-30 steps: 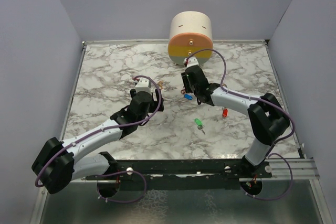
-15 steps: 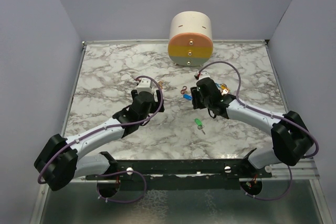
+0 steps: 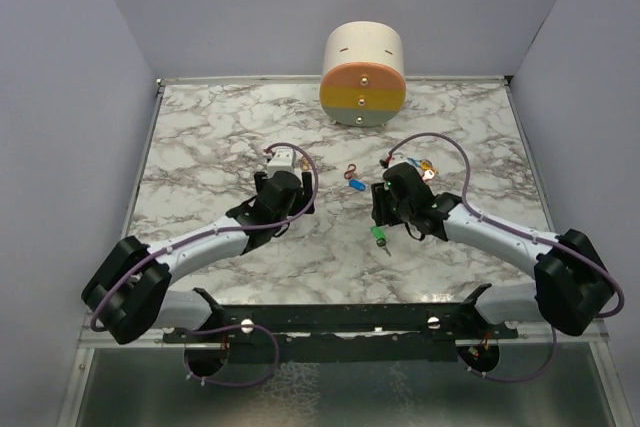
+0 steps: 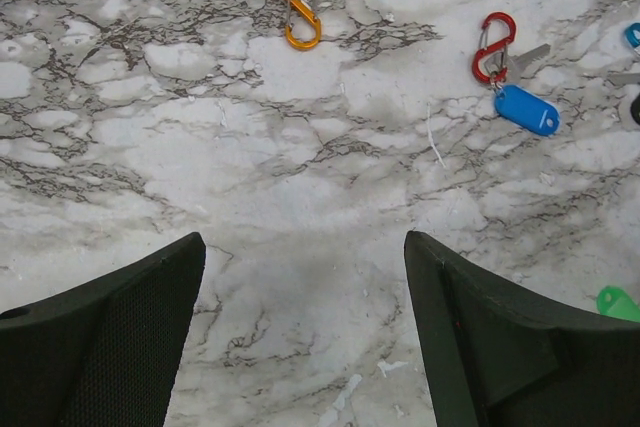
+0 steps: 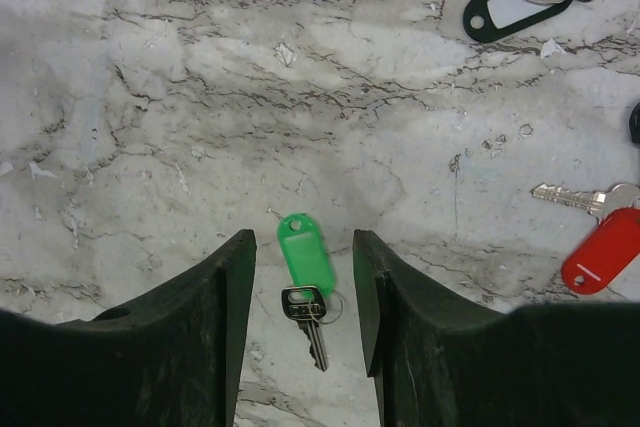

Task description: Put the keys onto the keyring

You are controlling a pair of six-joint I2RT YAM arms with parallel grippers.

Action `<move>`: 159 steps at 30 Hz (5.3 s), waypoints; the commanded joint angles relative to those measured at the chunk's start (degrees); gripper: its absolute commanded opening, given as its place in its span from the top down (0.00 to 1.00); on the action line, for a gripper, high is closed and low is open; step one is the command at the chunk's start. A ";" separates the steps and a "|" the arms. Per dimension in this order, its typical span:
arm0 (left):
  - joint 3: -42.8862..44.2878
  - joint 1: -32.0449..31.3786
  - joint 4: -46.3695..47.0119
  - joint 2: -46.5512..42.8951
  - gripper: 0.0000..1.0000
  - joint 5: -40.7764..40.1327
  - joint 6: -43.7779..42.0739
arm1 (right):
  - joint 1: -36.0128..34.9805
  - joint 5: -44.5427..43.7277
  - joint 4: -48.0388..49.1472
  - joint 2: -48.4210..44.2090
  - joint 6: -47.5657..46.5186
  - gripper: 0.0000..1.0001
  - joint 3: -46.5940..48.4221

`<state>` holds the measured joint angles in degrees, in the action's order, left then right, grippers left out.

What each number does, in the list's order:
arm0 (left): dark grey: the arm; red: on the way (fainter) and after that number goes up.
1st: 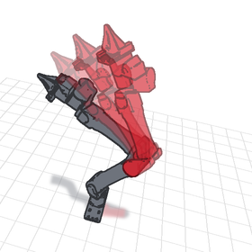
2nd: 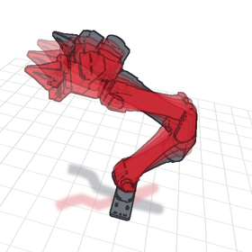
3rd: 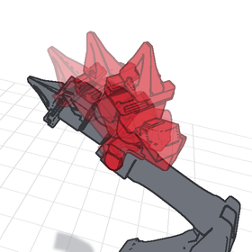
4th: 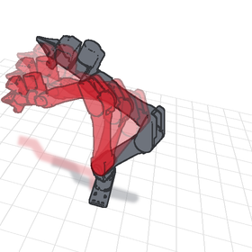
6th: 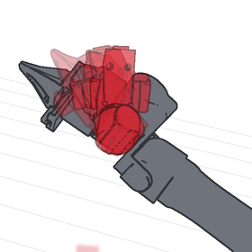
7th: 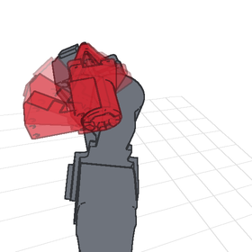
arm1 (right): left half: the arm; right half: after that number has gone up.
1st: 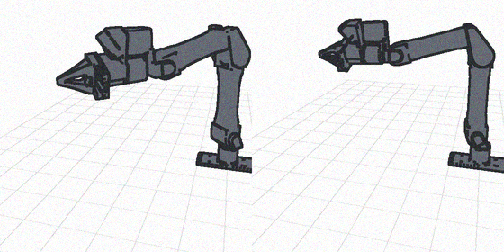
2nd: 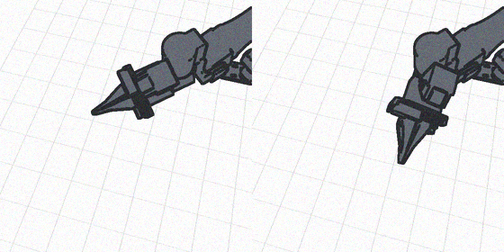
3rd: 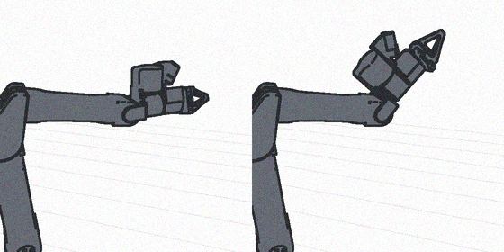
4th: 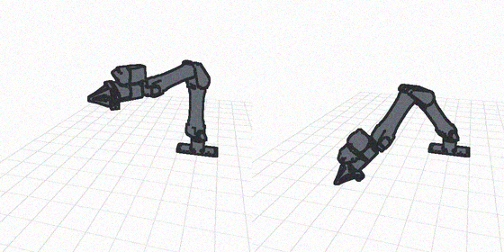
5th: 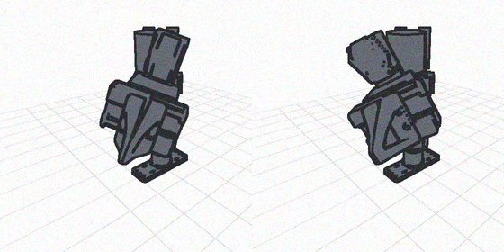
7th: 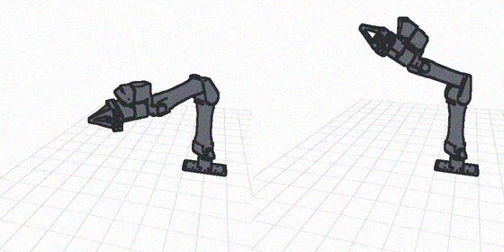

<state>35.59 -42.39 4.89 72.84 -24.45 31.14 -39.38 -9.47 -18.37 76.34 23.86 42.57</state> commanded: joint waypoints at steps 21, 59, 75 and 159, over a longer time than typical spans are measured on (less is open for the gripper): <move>28.66 8.88 0.59 34.99 0.19 -0.46 -7.00 | -0.35 0.28 3.55 -20.81 3.92 0.55 -9.10; 30.89 8.88 -0.60 42.54 0.84 -1.11 -7.27 | -0.35 0.14 3.44 -21.42 3.13 0.55 -9.29; 29.22 8.91 -0.95 36.17 1.00 -0.43 -8.37 | -0.35 1.54 -1.45 -12.96 1.61 0.55 -6.19; -3.04 -1.91 -3.66 -12.90 1.00 3.80 0.78 | -0.43 14.05 14.54 6.90 9.87 0.55 -8.06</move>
<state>33.47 -44.01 1.58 61.78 -19.53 31.66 -39.40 2.85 -7.88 78.54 34.22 32.69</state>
